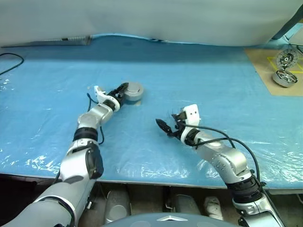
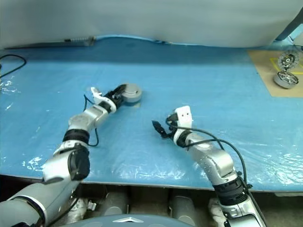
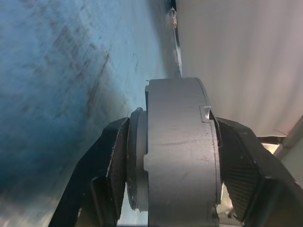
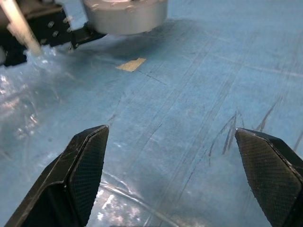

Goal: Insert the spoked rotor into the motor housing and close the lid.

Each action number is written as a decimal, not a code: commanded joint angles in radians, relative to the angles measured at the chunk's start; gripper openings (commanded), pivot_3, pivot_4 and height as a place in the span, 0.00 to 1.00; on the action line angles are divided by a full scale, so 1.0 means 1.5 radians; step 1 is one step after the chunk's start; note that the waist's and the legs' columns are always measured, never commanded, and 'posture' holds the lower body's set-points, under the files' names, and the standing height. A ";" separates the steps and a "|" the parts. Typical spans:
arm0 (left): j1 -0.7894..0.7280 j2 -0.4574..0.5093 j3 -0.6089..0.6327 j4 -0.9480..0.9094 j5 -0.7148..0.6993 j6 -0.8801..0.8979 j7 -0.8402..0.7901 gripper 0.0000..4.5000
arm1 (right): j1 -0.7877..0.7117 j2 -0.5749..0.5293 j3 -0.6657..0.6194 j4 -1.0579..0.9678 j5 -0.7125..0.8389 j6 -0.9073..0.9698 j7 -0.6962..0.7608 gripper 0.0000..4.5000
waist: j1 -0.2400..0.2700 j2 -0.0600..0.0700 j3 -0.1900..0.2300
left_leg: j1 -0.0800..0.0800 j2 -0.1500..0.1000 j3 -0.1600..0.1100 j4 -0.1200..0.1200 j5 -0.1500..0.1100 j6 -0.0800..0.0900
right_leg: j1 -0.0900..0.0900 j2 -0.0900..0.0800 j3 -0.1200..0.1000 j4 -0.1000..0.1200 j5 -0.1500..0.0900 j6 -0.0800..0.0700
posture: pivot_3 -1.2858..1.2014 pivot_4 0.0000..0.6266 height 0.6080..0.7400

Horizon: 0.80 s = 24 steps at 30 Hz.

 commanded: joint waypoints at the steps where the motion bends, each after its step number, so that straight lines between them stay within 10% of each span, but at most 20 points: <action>1: -0.089 0.007 0.022 0.090 0.040 -0.108 -0.011 0.53 | -0.001 -0.005 0.023 0.007 -0.114 -0.090 0.021 1.00 | -0.001 -0.001 0.000 | 0.000 -0.001 0.000 0.000 0.000 0.000 | 0.000 -0.001 0.000 0.000 0.000 0.000 | 0.52 0.24 1.00; 12: -0.123 -0.006 0.044 0.181 0.133 -0.179 0.058 0.53 | 0.022 0.036 0.011 0.037 -0.227 -0.173 0.064 1.00 | -0.002 -0.002 0.001 | 0.000 -0.004 -0.002 0.001 0.000 0.000 | 0.000 -0.004 -0.001 0.001 0.001 0.000 | 0.52 0.24 1.00; 18: -0.043 0.041 0.011 0.151 0.193 -0.116 0.041 0.98 | 0.035 0.059 0.001 0.033 -0.235 -0.163 0.083 1.00 | -0.006 -0.002 0.001 | 0.003 -0.004 -0.002 0.001 0.000 0.000 | 0.005 -0.005 -0.001 0.002 0.000 -0.001 | 0.52 0.24 1.00; 24: 0.084 0.093 -0.075 -0.005 0.251 -0.012 -0.037 0.99 | 0.044 0.078 -0.012 0.025 -0.220 -0.143 0.113 1.00 | -0.022 -0.001 0.000 | 0.016 -0.003 0.001 -0.002 0.000 0.001 | 0.014 -0.005 0.001 0.001 -0.005 -0.001 | 0.52 0.24 1.00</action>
